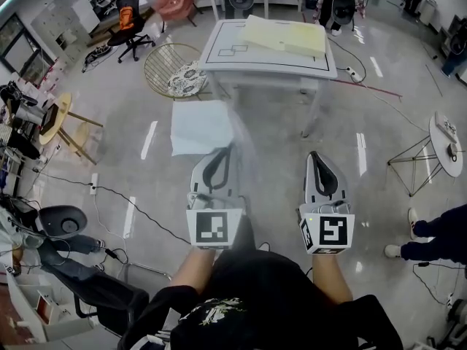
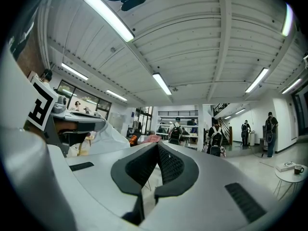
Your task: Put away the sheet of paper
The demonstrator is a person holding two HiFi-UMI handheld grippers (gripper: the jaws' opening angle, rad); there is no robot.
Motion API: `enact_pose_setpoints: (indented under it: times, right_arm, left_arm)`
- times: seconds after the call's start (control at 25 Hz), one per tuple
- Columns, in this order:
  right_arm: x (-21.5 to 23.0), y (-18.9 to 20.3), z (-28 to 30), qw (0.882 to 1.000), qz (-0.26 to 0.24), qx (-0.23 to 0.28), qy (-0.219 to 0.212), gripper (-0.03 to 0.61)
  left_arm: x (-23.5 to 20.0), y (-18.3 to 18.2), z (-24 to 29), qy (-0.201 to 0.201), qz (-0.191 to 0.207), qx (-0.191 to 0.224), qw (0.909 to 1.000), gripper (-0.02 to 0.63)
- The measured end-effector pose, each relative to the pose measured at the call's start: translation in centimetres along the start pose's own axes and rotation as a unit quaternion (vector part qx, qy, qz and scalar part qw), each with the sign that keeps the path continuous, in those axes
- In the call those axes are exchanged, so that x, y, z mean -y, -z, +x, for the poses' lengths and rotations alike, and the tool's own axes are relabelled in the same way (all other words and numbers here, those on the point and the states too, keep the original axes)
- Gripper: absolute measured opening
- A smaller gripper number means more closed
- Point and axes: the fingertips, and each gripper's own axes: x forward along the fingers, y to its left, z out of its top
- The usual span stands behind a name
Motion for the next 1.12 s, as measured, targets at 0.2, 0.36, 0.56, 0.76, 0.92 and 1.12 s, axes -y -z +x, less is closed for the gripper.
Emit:
enact_pose_setpoints:
  times: [0.2, 0.36, 0.56, 0.76, 0.92, 1.12]
  right_arm:
    - [0.3, 0.3, 0.2, 1.000, -0.001, 0.000, -0.001, -0.002]
    - [0.2, 0.2, 0.7, 1.000, -0.006, 0.003, -0.004, -0.002]
    - [0.7, 0.2, 1.4, 1.000, -0.013, 0.010, -0.004, -0.002]
    - [1.3, 0.5, 2.3, 1.000, -0.014, 0.008, -0.002, -0.002]
    - [1.7, 0.5, 3.4, 1.000, -0.017, 0.008, 0.000, -0.002]
    - [2.1, 0.7, 5.1, 1.000, -0.016, 0.002, 0.000, -0.002]
  left_arm:
    - [0.2, 0.0, 0.4, -0.002, -0.003, 0.005, 1.0000, 0.000]
    - [0.2, -0.1, 0.8, 0.000, 0.002, 0.009, 1.0000, 0.001]
    - [0.2, 0.1, 1.7, 0.003, -0.001, 0.013, 0.9999, 0.000]
    - [0.3, 0.3, 3.0, 0.006, -0.004, 0.018, 0.9998, 0.000]
    - [-0.1, 0.4, 4.3, 0.007, -0.005, 0.020, 0.9998, 0.000]
    - [-0.6, 0.7, 6.0, 0.013, -0.006, 0.019, 0.9997, 0.000]
